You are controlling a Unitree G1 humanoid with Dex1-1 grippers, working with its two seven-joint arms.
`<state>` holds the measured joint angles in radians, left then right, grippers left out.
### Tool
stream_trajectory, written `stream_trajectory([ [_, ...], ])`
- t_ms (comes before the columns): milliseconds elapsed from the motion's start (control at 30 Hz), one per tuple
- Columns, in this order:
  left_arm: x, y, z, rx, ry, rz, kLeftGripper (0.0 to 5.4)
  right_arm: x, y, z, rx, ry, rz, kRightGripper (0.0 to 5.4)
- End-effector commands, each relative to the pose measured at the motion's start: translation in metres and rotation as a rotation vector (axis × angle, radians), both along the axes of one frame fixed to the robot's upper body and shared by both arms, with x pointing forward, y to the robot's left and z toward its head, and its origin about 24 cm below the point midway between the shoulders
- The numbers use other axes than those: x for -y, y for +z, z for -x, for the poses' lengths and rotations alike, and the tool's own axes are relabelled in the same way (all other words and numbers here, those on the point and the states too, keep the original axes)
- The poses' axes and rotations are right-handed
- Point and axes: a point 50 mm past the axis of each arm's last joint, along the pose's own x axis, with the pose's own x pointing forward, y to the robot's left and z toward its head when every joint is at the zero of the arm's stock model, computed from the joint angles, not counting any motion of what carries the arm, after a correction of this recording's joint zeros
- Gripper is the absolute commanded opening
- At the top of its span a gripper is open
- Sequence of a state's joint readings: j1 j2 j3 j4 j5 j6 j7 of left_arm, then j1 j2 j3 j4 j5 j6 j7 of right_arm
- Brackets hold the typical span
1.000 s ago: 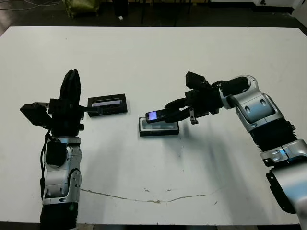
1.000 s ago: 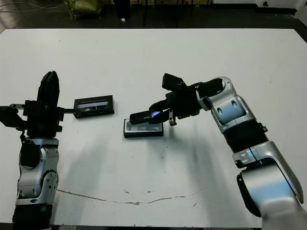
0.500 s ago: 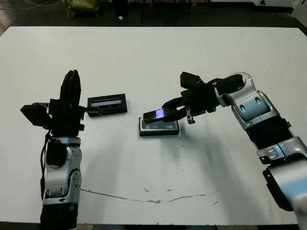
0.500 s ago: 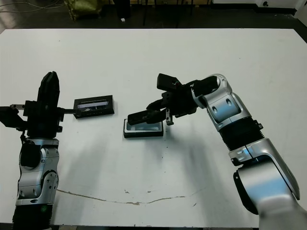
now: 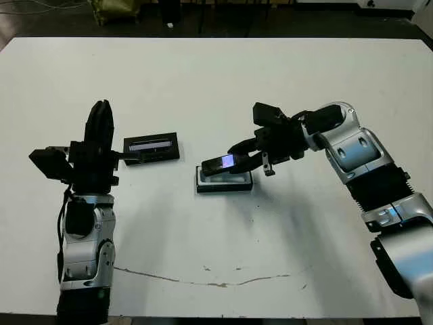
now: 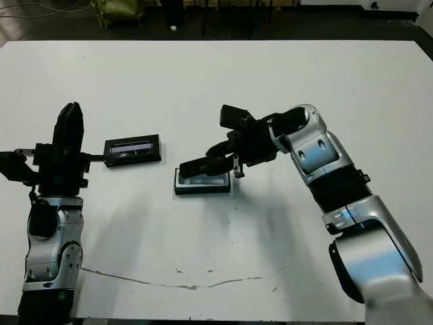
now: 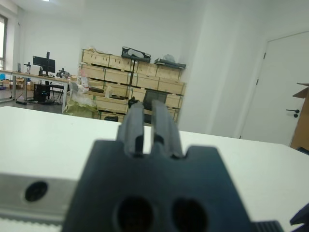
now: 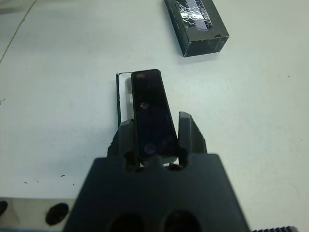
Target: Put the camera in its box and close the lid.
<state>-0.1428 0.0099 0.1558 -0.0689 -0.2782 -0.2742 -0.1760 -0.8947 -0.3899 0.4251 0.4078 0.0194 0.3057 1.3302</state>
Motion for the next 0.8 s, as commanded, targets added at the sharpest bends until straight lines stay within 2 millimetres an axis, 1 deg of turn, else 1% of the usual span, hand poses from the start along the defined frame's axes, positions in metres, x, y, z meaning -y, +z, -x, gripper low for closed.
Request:
stream_trajectory([
  [33, -0.002, -0.008, 0.002, -0.038, 0.01, -0.007, 0.0, 0.001, -0.007, 0.002, -0.024, 0.001, 0.024, 0.37],
  [800, -0.002, -0.008, 0.002, -0.038, 0.008, -0.003, 0.0, -0.002, -0.02, 0.006, -0.037, 0.023, 0.049, 0.37],
])
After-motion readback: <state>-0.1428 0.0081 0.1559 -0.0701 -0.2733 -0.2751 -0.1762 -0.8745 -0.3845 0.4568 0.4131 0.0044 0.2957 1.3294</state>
